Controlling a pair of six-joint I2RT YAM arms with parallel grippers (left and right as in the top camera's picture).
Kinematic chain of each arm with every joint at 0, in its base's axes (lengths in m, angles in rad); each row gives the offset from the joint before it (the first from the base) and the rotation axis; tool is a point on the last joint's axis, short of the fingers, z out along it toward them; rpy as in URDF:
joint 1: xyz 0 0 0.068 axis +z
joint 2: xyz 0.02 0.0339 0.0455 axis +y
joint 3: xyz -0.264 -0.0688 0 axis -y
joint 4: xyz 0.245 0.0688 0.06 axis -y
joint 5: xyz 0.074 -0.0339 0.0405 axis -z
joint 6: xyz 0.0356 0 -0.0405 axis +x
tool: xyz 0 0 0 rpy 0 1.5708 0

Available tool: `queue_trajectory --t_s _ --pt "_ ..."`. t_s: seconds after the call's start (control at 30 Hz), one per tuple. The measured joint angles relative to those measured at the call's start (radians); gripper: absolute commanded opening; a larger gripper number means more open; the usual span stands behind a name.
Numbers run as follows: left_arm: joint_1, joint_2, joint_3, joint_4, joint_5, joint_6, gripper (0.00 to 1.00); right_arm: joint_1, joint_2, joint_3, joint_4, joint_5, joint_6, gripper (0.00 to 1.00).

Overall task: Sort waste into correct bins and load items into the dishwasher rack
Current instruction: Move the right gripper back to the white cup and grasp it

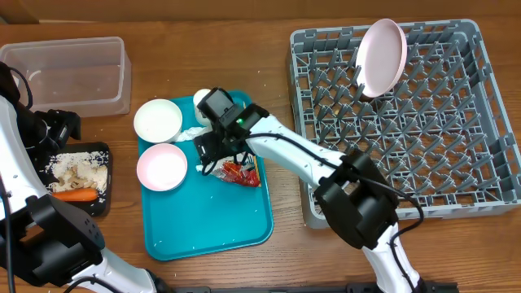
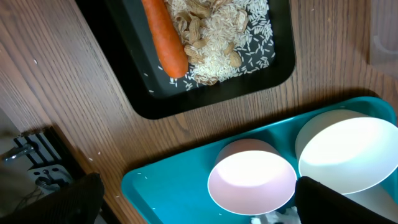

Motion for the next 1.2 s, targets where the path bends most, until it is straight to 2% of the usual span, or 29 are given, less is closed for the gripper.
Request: queue_trajectory --t_s 0.23,0.33,0.7,0.77,0.83,0.9,0.97,1.2 --pt "0.000 0.000 0.000 0.000 0.000 0.000 1.00 -0.003 0.016 -0.003 -0.003 0.022 0.002 0.30" --pt "0.000 0.000 0.000 0.000 -0.001 0.000 1.00 -0.007 0.016 -0.003 -0.023 0.028 0.006 0.27" --pt "0.000 0.000 0.000 0.000 0.000 0.000 1.00 -0.022 -0.043 0.012 -0.129 0.030 0.007 0.27" --pt "0.000 0.000 0.000 0.000 0.000 0.000 1.00 -0.022 -0.088 0.020 -0.136 0.029 0.007 0.30" --pt "0.000 0.000 0.000 0.000 0.000 0.000 1.00 -0.022 -0.122 0.029 -0.141 0.029 0.005 0.55" --pt "0.000 0.000 0.000 0.000 0.000 0.000 1.00 -0.022 -0.145 0.037 -0.145 0.023 0.007 0.66" --pt "0.000 0.000 0.000 0.000 0.000 0.000 1.00 -0.022 -0.151 0.039 -0.148 0.008 0.006 0.72" --pt "0.000 0.000 0.000 0.000 0.000 0.000 1.00 -0.022 -0.151 0.039 -0.160 -0.043 0.006 0.80"
